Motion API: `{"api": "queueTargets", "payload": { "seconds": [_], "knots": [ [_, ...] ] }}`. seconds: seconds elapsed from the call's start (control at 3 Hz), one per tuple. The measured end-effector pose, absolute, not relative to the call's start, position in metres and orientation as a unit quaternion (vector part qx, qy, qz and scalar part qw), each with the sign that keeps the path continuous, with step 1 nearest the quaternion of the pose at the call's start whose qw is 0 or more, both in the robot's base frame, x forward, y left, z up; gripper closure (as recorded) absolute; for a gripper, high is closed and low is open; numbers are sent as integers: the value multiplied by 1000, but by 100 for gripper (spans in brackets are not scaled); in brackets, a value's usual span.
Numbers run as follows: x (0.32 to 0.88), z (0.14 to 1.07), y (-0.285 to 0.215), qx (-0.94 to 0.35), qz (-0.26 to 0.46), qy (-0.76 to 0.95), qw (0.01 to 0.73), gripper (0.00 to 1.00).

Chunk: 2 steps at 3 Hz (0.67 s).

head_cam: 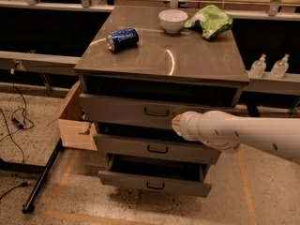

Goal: Close top drawer

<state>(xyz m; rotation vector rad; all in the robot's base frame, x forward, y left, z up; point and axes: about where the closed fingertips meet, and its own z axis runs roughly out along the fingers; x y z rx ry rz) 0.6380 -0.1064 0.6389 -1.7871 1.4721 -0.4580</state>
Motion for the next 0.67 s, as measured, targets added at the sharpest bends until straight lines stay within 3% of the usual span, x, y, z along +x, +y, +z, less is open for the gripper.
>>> {"api": "queueTargets", "payload": {
  "seconds": [0.33,0.67],
  "knots": [
    [594,652,-133,-703,-147,591,366,100],
    [585,653,-127,-712,-130,586,364,84]
  ]
}}
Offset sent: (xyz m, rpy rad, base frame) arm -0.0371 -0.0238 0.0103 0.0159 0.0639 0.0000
